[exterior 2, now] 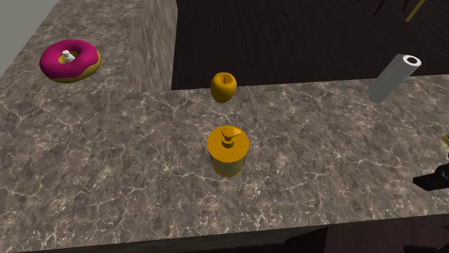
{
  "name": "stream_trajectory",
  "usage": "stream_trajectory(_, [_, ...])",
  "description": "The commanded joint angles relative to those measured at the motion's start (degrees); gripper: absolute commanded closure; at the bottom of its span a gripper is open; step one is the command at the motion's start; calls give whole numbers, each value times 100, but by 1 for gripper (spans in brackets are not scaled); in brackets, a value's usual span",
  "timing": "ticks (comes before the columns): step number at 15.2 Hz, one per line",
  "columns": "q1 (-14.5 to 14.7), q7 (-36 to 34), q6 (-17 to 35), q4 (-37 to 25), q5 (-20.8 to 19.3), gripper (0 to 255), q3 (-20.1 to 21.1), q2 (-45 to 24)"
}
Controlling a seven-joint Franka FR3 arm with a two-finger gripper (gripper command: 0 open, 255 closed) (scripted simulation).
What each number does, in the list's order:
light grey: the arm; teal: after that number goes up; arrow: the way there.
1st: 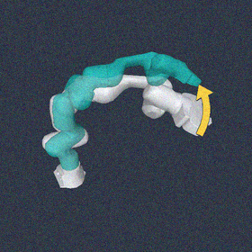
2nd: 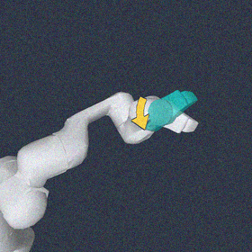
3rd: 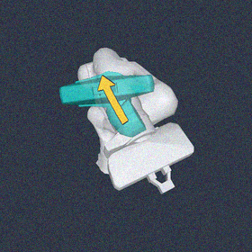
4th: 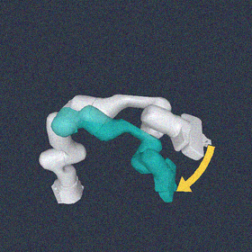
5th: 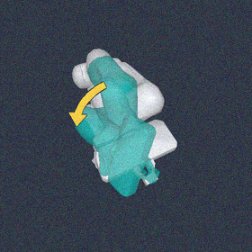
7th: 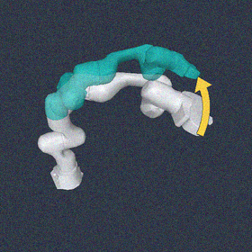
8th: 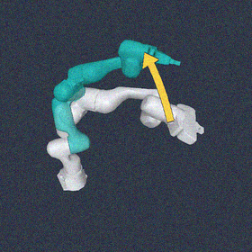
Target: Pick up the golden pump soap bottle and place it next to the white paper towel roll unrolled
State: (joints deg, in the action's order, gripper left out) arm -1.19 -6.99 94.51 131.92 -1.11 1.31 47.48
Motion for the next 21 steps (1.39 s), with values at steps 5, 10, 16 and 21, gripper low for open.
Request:
stream_trajectory(5, [-62, 148, 621, -24, -72, 0, -172, -678])
stream_trajectory(10, [-118, 331, 1319, -227, -116, 0, -380, -1620])
stream_trajectory(16, [-164, 571, 1998, -718, -77, 0, -613, -2845])
stream_trajectory(21, [-206, 799, 2404, -1330, 49, 0, -776, -3914])
